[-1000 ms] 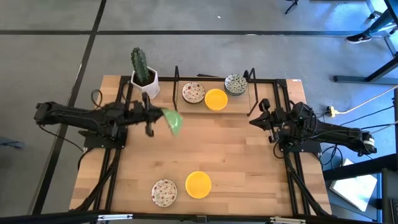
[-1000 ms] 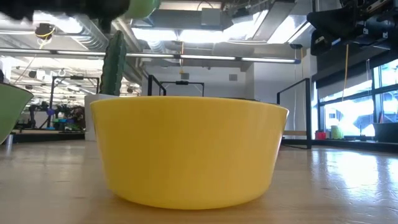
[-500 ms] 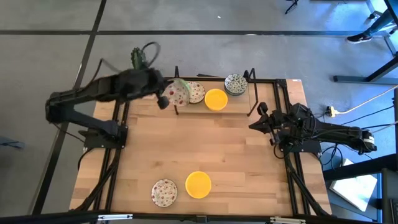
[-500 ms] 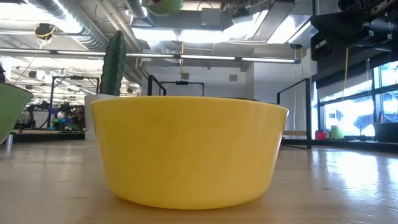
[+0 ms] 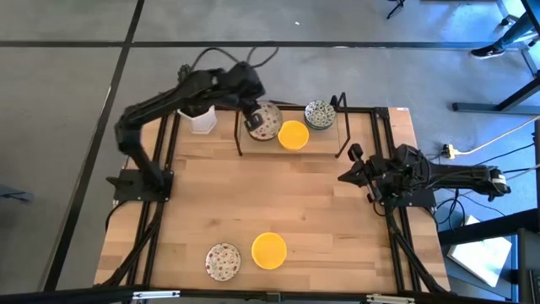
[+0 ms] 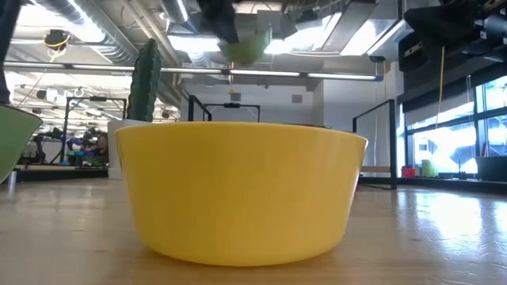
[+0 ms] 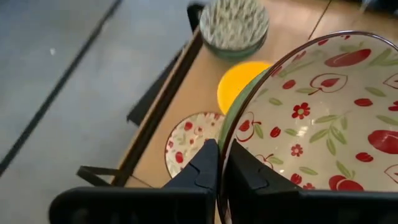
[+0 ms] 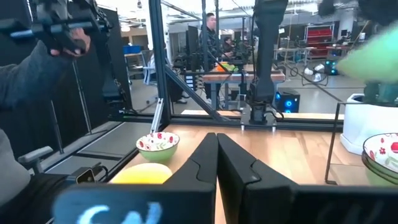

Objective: Pick & Place Mini bowls
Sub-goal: Stack the red green bowl on top of the red green bowl on the shelf

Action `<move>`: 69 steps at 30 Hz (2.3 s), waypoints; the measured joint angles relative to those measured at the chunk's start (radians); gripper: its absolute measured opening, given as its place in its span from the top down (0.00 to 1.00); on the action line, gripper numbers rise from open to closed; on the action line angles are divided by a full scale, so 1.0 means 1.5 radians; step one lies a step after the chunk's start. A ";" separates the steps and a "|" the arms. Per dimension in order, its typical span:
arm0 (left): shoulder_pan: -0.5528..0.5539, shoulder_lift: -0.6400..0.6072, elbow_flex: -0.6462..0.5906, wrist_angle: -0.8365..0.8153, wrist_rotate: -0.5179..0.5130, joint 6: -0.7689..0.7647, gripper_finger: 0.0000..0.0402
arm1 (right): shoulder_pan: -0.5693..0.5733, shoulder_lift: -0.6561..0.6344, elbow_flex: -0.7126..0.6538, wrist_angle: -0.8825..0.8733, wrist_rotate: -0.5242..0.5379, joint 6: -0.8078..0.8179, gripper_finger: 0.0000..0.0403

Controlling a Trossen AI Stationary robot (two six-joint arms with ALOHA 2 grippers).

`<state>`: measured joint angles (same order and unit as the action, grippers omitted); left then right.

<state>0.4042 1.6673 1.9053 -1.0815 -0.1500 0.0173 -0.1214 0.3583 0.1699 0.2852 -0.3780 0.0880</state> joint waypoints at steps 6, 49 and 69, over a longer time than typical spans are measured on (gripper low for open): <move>0.050 0.105 0.046 -0.057 0.034 0.010 0.98 | 0.033 0.011 0.000 0.000 0.041 -0.012 0.99; 0.125 0.236 0.044 -0.064 0.061 0.055 0.98 | 0.058 0.023 0.001 -0.011 0.048 -0.009 0.99; 0.125 0.237 0.008 -0.024 0.079 0.068 0.93 | 0.058 0.023 0.001 -0.017 0.048 -0.007 0.99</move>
<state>0.5911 2.0224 1.9176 -1.1168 -0.0312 0.1187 -0.0338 0.3927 0.1711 0.2595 -0.3058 0.0781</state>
